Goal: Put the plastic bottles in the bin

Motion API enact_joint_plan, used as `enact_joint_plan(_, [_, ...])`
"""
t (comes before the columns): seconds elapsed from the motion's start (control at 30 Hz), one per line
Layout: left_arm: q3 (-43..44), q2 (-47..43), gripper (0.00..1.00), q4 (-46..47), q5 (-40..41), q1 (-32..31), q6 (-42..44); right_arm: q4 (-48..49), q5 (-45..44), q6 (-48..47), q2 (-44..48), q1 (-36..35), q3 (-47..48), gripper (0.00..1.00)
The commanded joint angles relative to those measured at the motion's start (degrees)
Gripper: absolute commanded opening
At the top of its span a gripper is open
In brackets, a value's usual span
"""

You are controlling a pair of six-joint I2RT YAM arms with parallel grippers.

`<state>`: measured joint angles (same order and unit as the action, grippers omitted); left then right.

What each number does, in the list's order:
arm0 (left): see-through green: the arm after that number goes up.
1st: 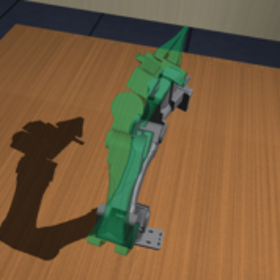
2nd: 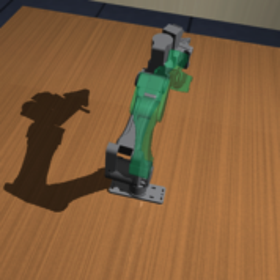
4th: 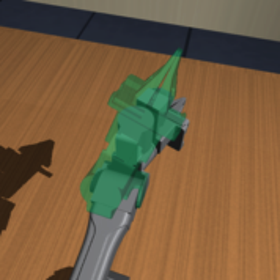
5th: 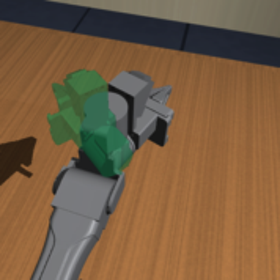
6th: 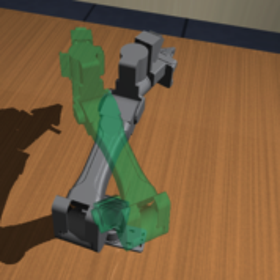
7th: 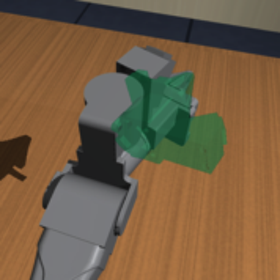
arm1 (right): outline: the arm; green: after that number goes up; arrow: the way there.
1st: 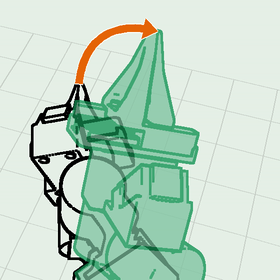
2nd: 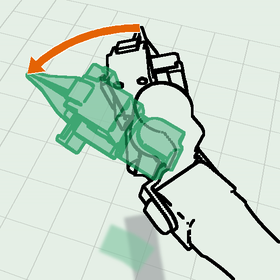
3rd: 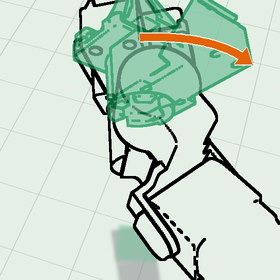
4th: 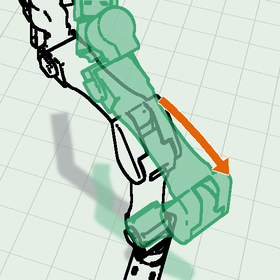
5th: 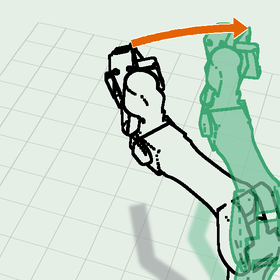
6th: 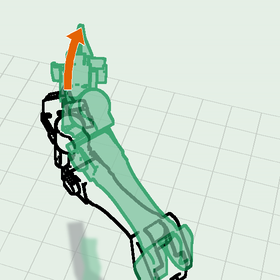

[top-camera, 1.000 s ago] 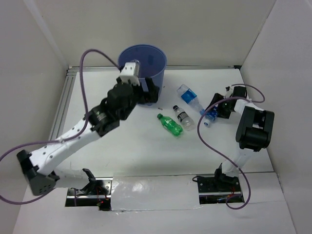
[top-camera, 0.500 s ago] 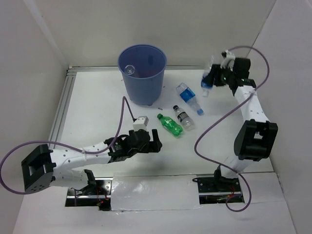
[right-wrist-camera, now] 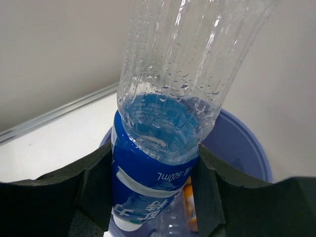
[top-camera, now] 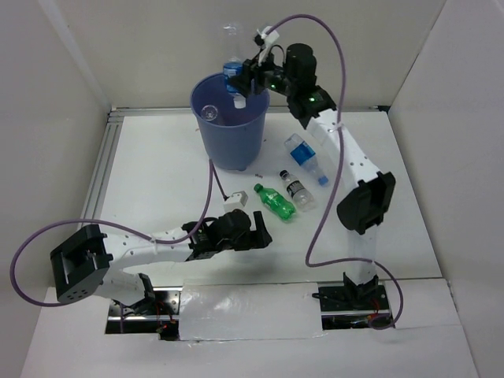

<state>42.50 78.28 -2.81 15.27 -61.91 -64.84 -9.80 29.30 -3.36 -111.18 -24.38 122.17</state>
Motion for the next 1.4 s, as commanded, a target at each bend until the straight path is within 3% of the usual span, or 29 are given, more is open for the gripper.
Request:
enact_joint_plan(0.0, [3.4, 0.8, 1.0, 3.2, -0.5, 0.1, -3.5, -1.3, -8.6, -0.3, -8.8, -2.2, 9.1, 0.6])
enact_joint_plan(0.13, [7.9, 4.1, 1.0, 1.8, 0.8, 0.9, -6.8, -2.7, -9.2, 0.4, -11.8, -2.2, 11.5, 1.0])
enact_joint_plan(0.4, [18.5, 11.4, 1.0, -4.5, -0.4, 6.7, -17.1, -5.8, -7.2, 1.7, -1.2, 4.9, 6.5, 1.0])
enact_joint_plan(0.67, [28.8, 22.1, 1.0, -12.1, 0.9, 9.2, -20.2, -7.9, 0.4, -0.2, 18.5, 23.6, -27.6, 1.0])
enact_joint_plan(0.97, [35.7, 33.0, 1.0, -13.7, -0.4, 12.6, -22.9, -9.6, 6.1, -9.2, 45.3, 34.9, -66.8, 1.0])
enact_joint_plan(1.17, [39.1, 37.0, 1.0, -14.8, -1.6, 13.2, -22.3, -9.6, 7.5, -7.7, 51.0, 36.3, -73.7, 1.0])
enact_joint_plan(1.23, [40.6, 38.8, 0.94, -15.5, -2.3, 13.2, -21.6, -9.1, 8.0, -7.1, 51.0, 36.3, -74.8, 1.0])
enact_joint_plan(1.37, [40.2, 38.9, 0.64, -16.4, -2.8, 13.2, -19.5, -8.6, 7.4, -6.5, 47.5, 36.3, -74.1, 1.0])
